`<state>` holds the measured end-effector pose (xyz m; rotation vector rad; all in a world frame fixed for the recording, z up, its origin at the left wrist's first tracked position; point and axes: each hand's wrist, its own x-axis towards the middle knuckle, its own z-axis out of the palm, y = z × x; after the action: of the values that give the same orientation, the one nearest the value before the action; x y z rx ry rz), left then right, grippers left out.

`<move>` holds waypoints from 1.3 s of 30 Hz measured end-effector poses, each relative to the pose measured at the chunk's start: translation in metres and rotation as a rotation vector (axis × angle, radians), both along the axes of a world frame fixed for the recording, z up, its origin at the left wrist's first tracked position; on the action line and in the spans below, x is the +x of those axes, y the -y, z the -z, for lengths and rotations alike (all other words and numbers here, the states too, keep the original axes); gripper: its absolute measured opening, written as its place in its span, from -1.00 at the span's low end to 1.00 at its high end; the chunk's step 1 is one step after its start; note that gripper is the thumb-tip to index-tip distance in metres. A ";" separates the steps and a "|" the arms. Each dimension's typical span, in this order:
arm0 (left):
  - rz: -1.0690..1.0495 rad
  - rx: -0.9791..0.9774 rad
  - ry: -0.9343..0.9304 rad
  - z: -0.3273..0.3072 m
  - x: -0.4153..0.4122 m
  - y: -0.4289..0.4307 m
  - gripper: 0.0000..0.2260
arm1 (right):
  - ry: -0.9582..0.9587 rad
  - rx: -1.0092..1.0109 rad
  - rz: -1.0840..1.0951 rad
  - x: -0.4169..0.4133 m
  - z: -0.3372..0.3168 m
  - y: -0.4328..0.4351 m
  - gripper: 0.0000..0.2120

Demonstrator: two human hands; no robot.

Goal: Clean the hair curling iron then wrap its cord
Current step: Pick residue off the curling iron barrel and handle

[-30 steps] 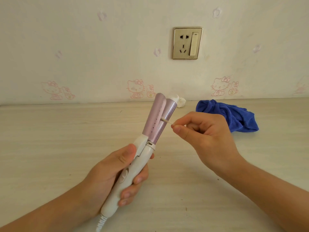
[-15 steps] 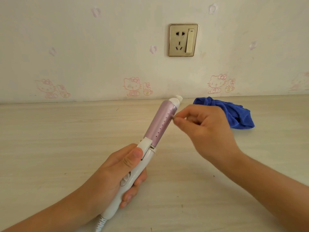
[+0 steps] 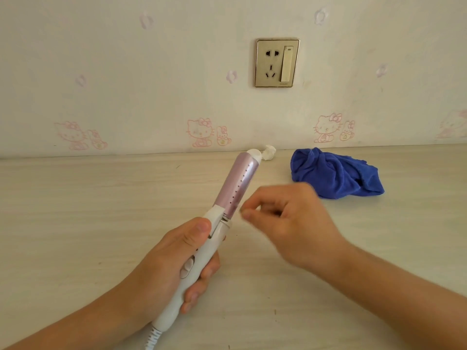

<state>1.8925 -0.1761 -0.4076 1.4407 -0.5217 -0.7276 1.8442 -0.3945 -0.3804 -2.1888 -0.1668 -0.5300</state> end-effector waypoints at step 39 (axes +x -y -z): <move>-0.018 0.040 -0.043 0.014 0.015 -0.016 -0.20 | 0.040 0.147 0.106 0.010 -0.004 0.019 -0.82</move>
<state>1.9076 -0.1602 -0.4211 1.4615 -0.4629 -0.7570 1.8546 -0.4138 -0.3761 -2.0527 -0.0324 -0.6261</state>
